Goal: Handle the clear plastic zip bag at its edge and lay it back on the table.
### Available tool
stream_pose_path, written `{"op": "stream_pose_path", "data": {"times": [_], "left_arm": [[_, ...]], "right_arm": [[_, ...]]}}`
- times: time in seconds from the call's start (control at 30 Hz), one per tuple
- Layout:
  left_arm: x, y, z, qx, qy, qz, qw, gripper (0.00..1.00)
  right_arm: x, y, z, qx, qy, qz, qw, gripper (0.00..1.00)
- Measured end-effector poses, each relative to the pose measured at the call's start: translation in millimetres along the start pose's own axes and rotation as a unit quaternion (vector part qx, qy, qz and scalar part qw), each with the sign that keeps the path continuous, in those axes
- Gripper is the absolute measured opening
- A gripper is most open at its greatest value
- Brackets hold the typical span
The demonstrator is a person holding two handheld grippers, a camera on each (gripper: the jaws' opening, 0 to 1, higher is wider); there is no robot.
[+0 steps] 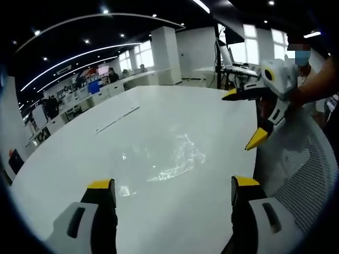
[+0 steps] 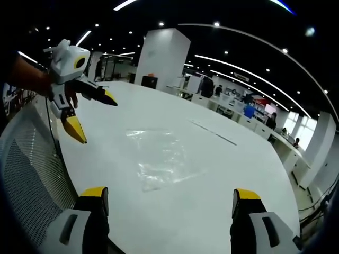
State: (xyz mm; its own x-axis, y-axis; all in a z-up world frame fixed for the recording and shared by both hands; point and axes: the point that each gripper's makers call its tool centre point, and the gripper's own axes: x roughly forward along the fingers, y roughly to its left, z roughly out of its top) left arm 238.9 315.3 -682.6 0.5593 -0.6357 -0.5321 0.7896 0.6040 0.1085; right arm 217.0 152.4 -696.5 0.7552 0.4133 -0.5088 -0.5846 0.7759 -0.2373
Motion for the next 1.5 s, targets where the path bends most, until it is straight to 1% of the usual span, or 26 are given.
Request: {"op": "stream_pose_path", "data": {"times": [0.1, 0.17, 0.23, 0.37, 0.47, 0.5, 0.77, 0.83, 0.93, 1.03, 1.23, 1.4, 1.5], "left_arm": [[11.1, -4.5, 0.0, 0.006, 0.008, -0.012, 0.9999, 0.87], [15.8, -8.3, 3.0, 0.011, 0.009, -0.016, 0.9998, 0.87], [22.8, -10.3, 1.7, 0.014, 0.013, -0.024, 0.9995, 0.87], [30.9, -17.6, 4.7, 0.025, 0.023, -0.033, 0.9989, 0.86], [37.3, -23.1, 3.8, 0.033, 0.031, -0.041, 0.9981, 0.84], [39.3, -27.0, 5.4, 0.035, 0.033, -0.042, 0.9979, 0.84], [55.3, -35.8, 9.5, 0.048, 0.047, -0.061, 0.9959, 0.8], [59.3, -40.6, 11.4, 0.052, 0.049, -0.065, 0.9954, 0.79], [64.8, -43.2, 12.4, 0.055, 0.052, -0.072, 0.9945, 0.78], [72.8, -45.0, 9.9, 0.066, 0.061, -0.081, 0.9927, 0.76], [84.1, -47.7, 13.2, 0.075, 0.07, -0.092, 0.9904, 0.74], [92.0, -52.4, 13.9, 0.075, 0.08, -0.101, 0.9888, 0.7], [97.3, -52.6, 10.4, 0.081, 0.096, -0.109, 0.9861, 0.66]], "right_arm": [[1.2, -0.5, -1.5, 0.0, 0.0, -0.001, 1.0, 0.98], [1.3, -0.5, -1.9, 0.0, 0.001, -0.001, 1.0, 0.98], [1.7, -0.6, -2.5, 0.0, 0.001, -0.001, 1.0, 0.98], [2.9, -1.0, -4.4, -0.002, 0.003, -0.002, 1.0, 0.98], [2.9, -1.1, -4.7, -0.002, 0.005, -0.002, 1.0, 0.97], [3.1, -1.2, -4.9, -0.002, 0.004, -0.002, 1.0, 0.97], [3.8, 0.0, -6.2, -0.004, 0.008, 0.001, 1.0, 0.97], [3.9, 0.4, -6.9, -0.006, 0.009, 0.002, 0.9999, 0.97], [4.8, -0.1, -9.0, -0.009, 0.013, 0.002, 0.9999, 0.96], [4.8, -0.7, -8.7, -0.007, 0.011, 0.001, 0.9999, 0.96], [4.7, -1.5, -9.5, -0.005, 0.013, -0.001, 0.9999, 0.96], [3.7, -2.9, -9.7, -0.007, 0.015, -0.004, 0.9999, 0.94], [2.4, -4.9, -10.1, -0.007, 0.016, -0.009, 0.9998, 0.93]]}}
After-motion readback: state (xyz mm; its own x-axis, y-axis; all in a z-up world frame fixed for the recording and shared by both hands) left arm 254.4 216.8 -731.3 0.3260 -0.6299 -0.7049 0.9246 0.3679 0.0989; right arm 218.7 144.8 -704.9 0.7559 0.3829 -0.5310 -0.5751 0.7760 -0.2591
